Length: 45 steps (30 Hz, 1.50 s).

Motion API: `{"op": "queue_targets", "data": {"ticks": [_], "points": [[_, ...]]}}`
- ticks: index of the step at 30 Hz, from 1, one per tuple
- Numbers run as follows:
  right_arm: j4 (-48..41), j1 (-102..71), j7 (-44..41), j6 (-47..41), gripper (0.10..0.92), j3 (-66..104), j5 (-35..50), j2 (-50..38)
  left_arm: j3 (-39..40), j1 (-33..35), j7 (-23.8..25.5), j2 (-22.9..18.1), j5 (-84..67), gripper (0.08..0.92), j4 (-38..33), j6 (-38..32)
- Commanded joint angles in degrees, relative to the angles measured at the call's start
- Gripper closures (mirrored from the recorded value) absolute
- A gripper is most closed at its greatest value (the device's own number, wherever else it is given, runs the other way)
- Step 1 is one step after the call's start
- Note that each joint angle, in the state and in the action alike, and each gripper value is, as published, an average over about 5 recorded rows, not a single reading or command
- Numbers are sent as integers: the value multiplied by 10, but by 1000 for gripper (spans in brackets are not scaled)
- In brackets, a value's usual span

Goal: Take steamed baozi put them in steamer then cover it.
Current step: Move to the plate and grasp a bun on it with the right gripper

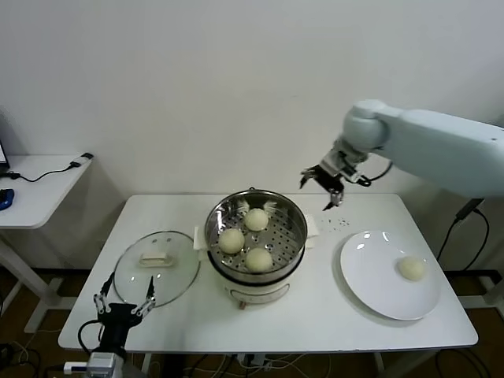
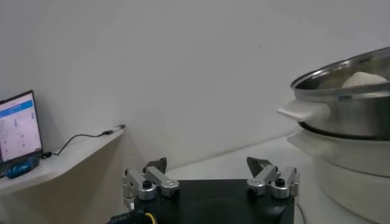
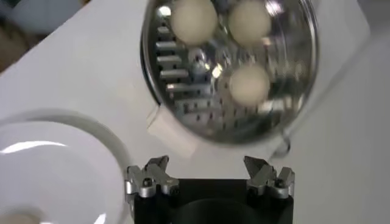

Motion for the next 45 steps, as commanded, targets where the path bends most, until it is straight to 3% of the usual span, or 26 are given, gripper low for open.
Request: {"op": "queue_targets", "data": {"ticks": [1, 12, 34, 45], "points": [[-17, -121, -21, -166, 203, 76, 11, -174, 0, 0, 1, 1, 1, 177, -3, 1], [-126, -428, -68, -78, 203, 389, -214, -205, 2, 2, 1, -5, 8, 177, -1, 4], [-316, -504, -75, 21, 203, 530, -351, -42, 0, 3, 1, -8, 14, 177, 2, 9], [-338, -507, -81, 24, 203, 543, -368, -23, -1, 5, 1, -7, 13, 177, 3, 8]]}}
